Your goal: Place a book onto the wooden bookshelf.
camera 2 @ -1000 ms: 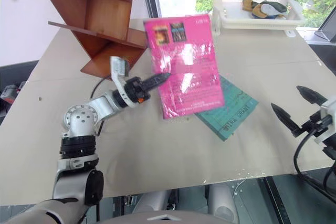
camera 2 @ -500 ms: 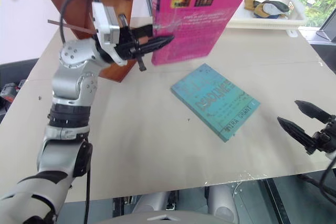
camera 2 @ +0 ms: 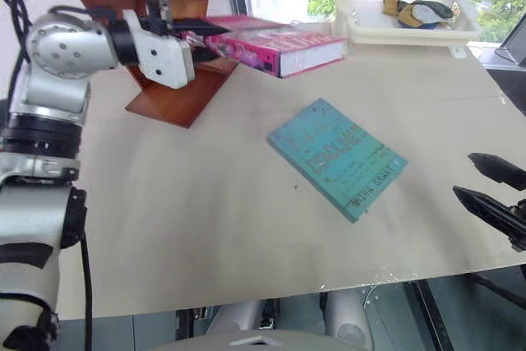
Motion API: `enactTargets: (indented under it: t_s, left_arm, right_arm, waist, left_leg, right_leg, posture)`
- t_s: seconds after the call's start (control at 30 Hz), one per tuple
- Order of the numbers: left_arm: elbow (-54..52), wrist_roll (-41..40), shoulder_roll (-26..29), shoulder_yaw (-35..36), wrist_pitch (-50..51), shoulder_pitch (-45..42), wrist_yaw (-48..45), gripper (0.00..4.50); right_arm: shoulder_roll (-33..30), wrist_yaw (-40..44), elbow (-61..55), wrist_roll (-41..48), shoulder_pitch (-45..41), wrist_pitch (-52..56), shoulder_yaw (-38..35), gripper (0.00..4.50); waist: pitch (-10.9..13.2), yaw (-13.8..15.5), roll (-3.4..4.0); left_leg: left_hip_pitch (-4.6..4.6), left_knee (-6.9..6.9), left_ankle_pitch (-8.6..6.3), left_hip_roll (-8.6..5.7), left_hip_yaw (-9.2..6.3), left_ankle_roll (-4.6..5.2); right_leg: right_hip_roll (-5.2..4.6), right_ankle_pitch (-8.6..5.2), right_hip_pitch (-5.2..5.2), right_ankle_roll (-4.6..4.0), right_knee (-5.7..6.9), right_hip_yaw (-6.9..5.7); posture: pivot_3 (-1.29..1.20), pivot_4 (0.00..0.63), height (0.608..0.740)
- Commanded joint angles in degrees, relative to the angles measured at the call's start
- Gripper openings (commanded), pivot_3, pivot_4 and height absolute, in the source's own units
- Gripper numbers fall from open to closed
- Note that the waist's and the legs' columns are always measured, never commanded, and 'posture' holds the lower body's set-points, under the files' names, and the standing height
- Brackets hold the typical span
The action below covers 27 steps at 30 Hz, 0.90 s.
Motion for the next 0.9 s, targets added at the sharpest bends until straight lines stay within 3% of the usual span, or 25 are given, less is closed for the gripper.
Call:
enactTargets:
  t_s: [0.03, 0.43, 0.63, 0.9]
  left_arm:
    - [0.3, -0.1, 3.0, 1.1, -2.8, -3.0, 0.5, 0.62]
    - [-0.5, -5.0, 15.3, 4.3, 0.4, 5.3, -3.3, 0.62]
    - [9.8, -1.9, 18.9, 2.9, -1.6, 5.2, -2.9, 0.62]
    - [25.5, 5.7, 17.5, -0.7, -5.7, -1.3, 2.1, 0.62]
  right_arm:
    - [-1.4, 1.1, 1.3, -0.9, -1.5, -0.4, -0.1, 4.50]
    - [-3.2, 4.3, 5.1, -3.1, -7.2, -0.1, 1.9, 4.50]
    - [-4.0, 5.3, 4.7, -1.9, -10.7, 1.5, 3.1, 4.50]
    - [-4.2, 5.2, 1.5, 0.8, -11.7, 4.7, 2.4, 4.50]
  waist:
    - [0.0, 0.0, -0.01]
    - [0.0, -0.3, -0.01]
    - [0.1, -0.2, -0.05]
    - [0.0, -0.4, -0.04]
  left_leg:
    - [0.00, 0.00, 0.00, 0.00, 0.01, 0.00]
    - [0.10, 0.02, 0.03, 0.04, 0.13, -0.06]
    - [0.11, 0.06, 0.02, 0.02, 0.13, -0.04]
    - [0.18, 0.06, -0.03, 0.01, 0.21, 0.05]
  right_leg:
    - [-0.01, 0.00, 0.00, 0.00, -0.01, 0.00]
    - [0.03, -0.01, -0.04, 0.02, 0.17, 0.07]
    - [0.03, -0.01, -0.02, 0.03, 0.20, 0.07]
    - [0.05, -0.01, -0.03, 0.03, 0.31, 0.11]
  posture:
    - [0.00, 0.150, 0.740]
    - [0.00, 0.150, 0.740]
    - [0.00, 0.150, 0.740]
    - [0.00, 0.150, 0.740]
